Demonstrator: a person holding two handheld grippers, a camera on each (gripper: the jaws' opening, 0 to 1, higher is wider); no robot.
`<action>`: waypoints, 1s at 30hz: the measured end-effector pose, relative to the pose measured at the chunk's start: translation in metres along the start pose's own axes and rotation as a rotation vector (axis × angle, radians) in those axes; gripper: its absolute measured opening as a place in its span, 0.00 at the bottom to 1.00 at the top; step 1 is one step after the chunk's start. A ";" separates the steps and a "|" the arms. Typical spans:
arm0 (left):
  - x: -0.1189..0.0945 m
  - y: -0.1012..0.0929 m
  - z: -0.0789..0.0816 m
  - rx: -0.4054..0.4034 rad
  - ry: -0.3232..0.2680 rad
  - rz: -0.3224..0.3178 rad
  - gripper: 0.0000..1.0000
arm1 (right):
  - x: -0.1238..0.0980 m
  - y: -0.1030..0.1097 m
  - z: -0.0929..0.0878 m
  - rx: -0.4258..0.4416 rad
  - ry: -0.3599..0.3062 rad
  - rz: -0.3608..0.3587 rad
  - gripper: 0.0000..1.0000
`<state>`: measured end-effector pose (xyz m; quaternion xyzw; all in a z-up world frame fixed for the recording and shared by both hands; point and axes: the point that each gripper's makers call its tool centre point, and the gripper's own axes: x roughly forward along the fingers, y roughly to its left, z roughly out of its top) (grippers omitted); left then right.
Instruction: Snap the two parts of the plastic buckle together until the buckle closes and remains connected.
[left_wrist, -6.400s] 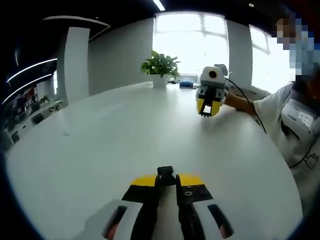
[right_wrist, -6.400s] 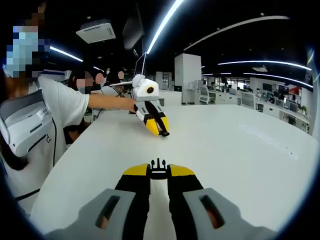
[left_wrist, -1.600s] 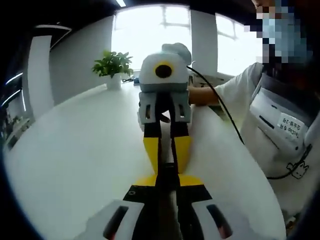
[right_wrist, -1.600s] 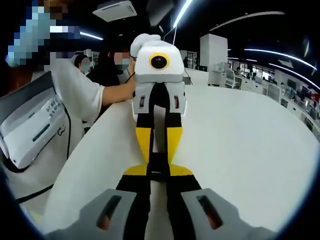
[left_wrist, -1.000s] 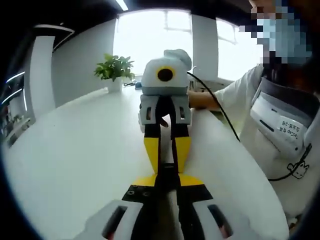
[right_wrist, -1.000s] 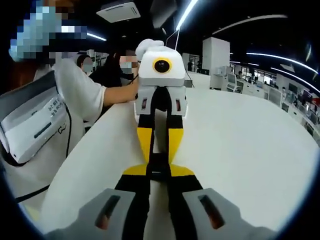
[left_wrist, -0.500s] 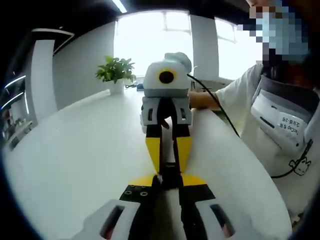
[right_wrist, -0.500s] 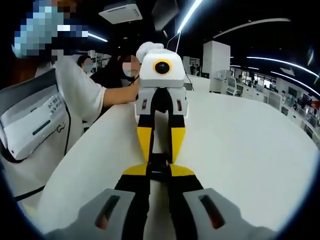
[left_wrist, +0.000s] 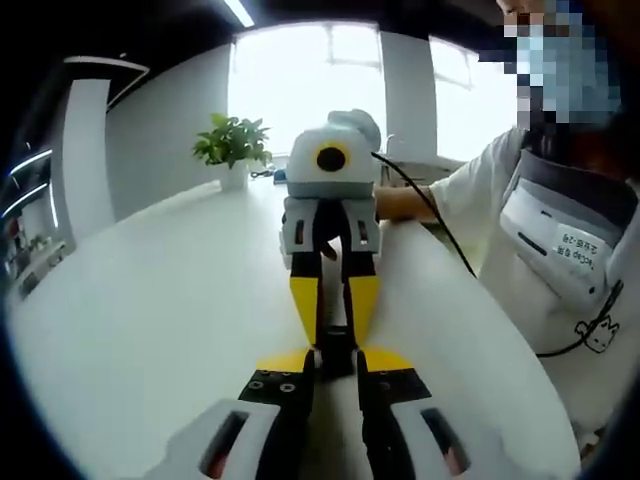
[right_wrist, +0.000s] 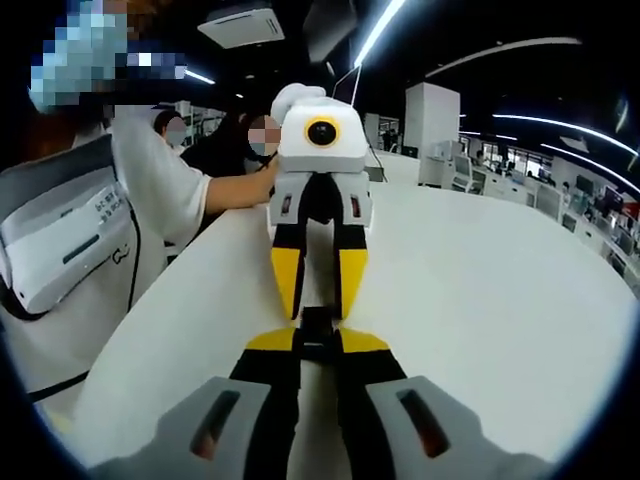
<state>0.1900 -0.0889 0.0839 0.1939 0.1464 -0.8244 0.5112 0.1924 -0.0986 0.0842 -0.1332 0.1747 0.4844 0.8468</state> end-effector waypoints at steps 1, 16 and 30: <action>-0.001 0.001 0.000 -0.009 -0.006 0.001 0.16 | 0.000 -0.001 0.000 0.002 -0.005 0.003 0.11; -0.025 0.035 0.004 -0.153 -0.071 0.164 0.18 | -0.002 -0.022 0.000 0.061 -0.030 -0.021 0.11; -0.037 0.063 -0.003 -0.148 -0.033 0.339 0.20 | -0.002 -0.060 -0.004 0.025 -0.018 -0.050 0.11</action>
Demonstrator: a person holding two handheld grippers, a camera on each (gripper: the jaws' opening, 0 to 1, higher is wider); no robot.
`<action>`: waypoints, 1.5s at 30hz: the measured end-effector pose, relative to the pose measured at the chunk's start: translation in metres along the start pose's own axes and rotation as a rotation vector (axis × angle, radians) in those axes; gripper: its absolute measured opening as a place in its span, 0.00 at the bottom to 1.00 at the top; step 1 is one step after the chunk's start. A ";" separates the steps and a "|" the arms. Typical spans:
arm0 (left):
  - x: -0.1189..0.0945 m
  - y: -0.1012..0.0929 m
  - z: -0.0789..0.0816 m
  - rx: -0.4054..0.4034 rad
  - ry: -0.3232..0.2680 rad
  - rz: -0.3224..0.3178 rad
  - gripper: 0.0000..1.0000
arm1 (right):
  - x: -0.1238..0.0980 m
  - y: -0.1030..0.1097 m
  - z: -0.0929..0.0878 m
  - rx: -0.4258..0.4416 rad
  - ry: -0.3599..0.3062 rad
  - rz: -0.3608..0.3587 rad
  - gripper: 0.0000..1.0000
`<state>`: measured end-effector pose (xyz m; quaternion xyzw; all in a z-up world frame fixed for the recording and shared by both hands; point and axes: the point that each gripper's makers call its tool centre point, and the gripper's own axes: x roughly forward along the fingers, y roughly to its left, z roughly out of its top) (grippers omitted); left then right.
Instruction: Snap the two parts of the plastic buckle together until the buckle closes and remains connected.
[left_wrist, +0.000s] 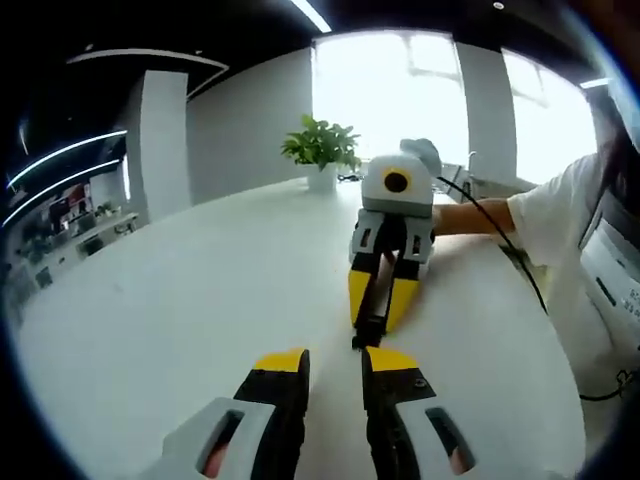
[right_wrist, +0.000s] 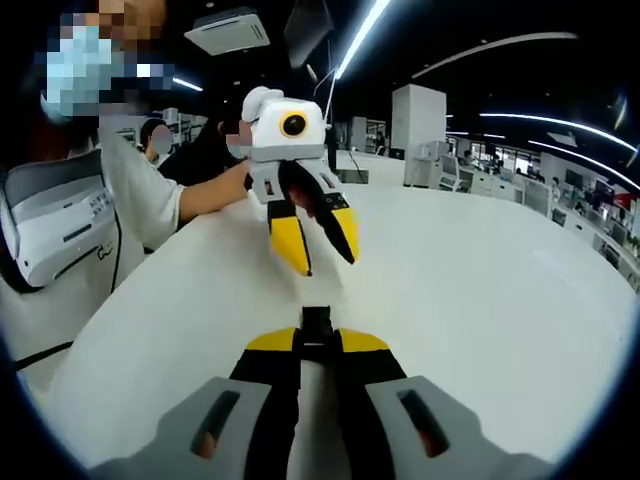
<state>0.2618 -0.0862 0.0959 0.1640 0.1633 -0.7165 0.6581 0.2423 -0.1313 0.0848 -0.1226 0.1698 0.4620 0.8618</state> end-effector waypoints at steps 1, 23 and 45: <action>0.000 0.001 0.000 -0.004 -0.001 0.002 0.20 | 0.000 -0.001 0.000 -0.001 0.000 0.000 0.11; -0.012 0.015 0.008 -0.008 -0.031 0.055 0.20 | 0.007 -0.092 0.005 0.016 0.034 -0.017 0.11; -0.024 0.020 0.016 -0.016 -0.075 0.076 0.20 | 0.004 -0.133 -0.001 0.018 0.054 -0.032 0.11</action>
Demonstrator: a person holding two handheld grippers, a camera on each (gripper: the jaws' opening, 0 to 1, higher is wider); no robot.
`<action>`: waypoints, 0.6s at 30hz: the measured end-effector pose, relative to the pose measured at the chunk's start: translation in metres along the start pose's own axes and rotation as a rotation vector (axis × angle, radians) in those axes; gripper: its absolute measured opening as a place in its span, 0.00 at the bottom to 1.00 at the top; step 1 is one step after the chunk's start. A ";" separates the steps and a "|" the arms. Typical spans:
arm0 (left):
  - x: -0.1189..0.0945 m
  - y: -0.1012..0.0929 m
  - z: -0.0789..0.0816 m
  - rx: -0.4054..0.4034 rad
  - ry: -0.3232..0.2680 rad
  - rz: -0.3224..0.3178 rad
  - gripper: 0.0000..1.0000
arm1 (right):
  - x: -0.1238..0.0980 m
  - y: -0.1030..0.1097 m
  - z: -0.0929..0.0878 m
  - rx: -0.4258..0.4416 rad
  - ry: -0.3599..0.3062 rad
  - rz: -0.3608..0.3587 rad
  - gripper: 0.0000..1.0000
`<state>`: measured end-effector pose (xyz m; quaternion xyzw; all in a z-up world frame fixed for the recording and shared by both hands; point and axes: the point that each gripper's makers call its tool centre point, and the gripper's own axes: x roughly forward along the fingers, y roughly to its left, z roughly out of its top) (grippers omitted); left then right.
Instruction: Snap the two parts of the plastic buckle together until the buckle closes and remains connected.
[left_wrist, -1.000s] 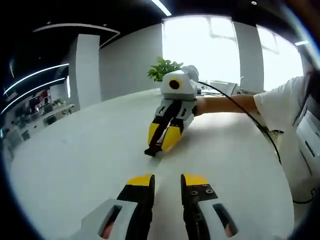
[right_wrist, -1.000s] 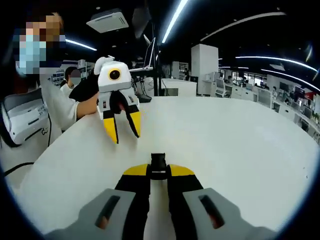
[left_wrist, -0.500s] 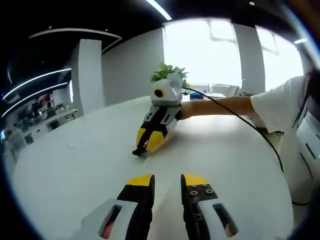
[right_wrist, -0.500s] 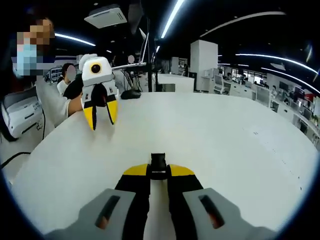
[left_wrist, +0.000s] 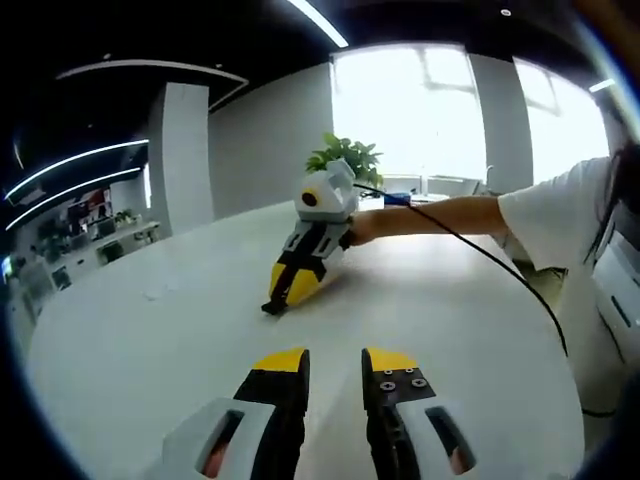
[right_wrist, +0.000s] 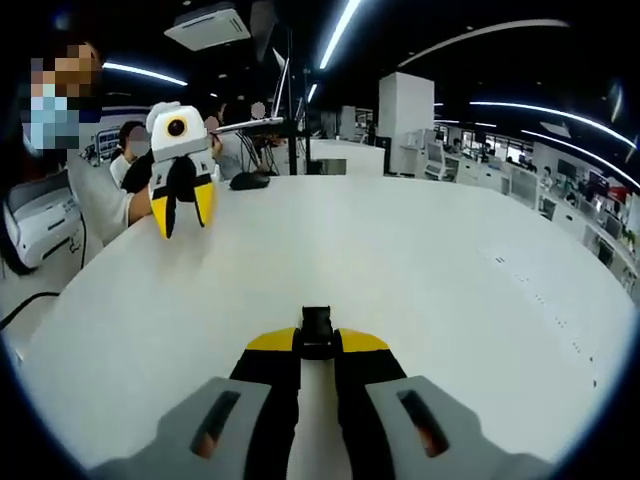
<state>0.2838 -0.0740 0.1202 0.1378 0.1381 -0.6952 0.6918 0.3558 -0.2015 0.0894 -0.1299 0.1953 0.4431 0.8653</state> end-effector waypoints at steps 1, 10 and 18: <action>0.000 0.000 0.001 -0.001 -0.002 0.000 0.20 | 0.000 -0.001 0.000 0.001 -0.001 -0.001 0.11; -0.002 0.001 0.002 -0.003 -0.008 0.001 0.19 | 0.002 0.001 -0.002 0.007 -0.004 0.009 0.12; -0.001 0.000 0.001 -0.002 -0.003 -0.001 0.19 | 0.002 0.005 -0.002 0.006 -0.017 0.016 0.12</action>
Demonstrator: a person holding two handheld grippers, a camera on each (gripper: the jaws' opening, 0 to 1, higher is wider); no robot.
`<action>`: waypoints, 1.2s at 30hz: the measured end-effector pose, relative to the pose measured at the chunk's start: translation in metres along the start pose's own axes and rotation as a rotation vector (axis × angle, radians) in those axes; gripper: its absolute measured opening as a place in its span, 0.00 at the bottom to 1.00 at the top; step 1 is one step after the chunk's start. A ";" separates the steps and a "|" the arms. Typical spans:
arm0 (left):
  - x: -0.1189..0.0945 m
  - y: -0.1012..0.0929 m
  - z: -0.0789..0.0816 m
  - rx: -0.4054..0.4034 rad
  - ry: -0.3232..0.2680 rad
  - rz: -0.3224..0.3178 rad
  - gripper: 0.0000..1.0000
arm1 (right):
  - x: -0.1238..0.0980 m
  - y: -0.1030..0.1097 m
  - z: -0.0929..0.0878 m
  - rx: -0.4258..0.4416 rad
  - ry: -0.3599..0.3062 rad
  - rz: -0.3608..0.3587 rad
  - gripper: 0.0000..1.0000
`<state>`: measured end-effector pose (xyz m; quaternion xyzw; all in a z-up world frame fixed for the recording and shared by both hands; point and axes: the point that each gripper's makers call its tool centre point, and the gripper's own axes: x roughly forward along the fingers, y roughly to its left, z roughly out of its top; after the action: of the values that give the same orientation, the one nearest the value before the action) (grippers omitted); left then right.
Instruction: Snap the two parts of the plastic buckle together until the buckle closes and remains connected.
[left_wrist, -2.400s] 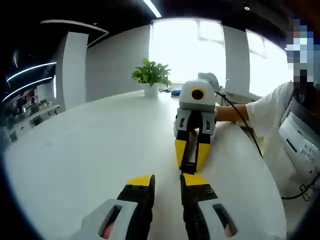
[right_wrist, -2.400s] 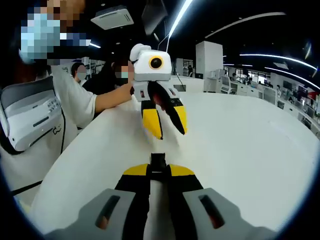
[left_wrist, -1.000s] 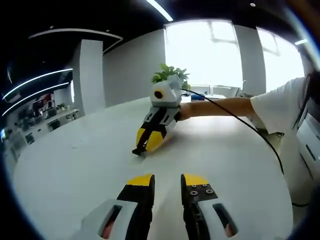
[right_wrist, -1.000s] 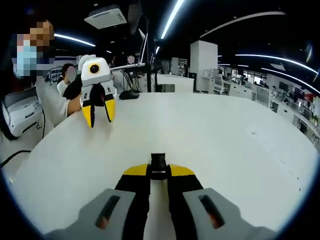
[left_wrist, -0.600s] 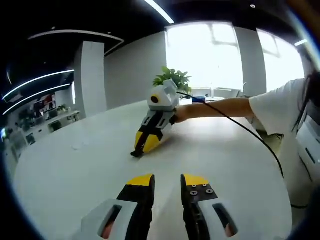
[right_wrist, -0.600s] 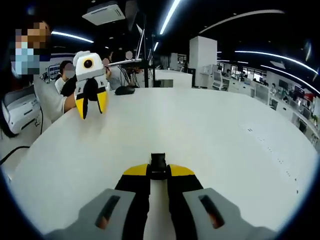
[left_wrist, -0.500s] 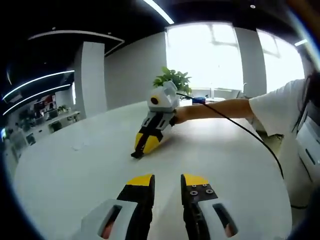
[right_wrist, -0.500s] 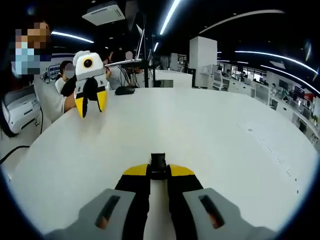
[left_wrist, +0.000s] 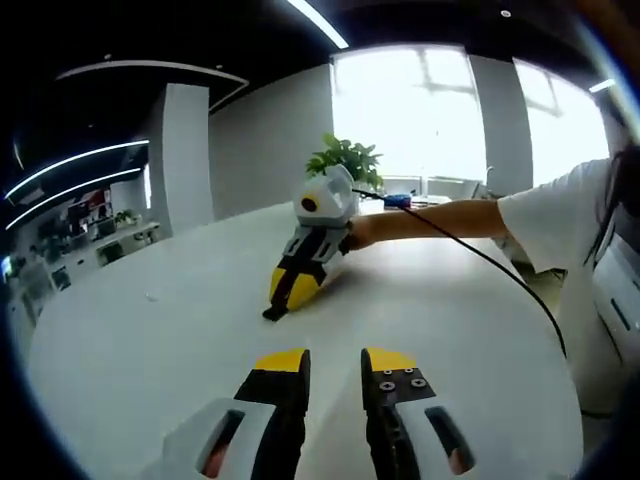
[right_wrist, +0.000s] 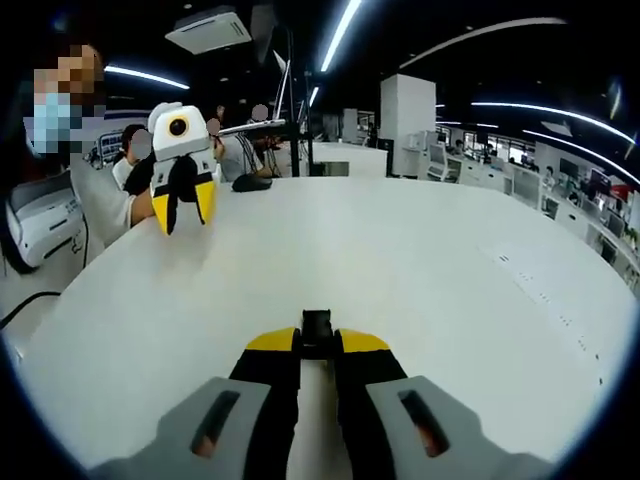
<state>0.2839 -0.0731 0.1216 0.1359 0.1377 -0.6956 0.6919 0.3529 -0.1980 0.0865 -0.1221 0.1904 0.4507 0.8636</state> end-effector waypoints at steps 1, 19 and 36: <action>0.000 0.000 0.000 0.001 0.000 0.000 0.19 | 0.000 -0.001 0.000 0.001 -0.002 -0.001 0.12; 0.003 0.007 -0.008 -0.018 0.019 0.012 0.19 | -0.011 -0.002 0.011 0.056 -0.092 -0.054 0.19; 0.009 0.024 -0.018 -0.126 -0.018 0.000 0.28 | -0.033 0.014 0.008 0.149 -0.159 -0.253 0.52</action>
<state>0.3077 -0.0746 0.1020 0.0858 0.1748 -0.6867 0.7003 0.3253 -0.2113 0.1081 -0.0445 0.1374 0.3312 0.9324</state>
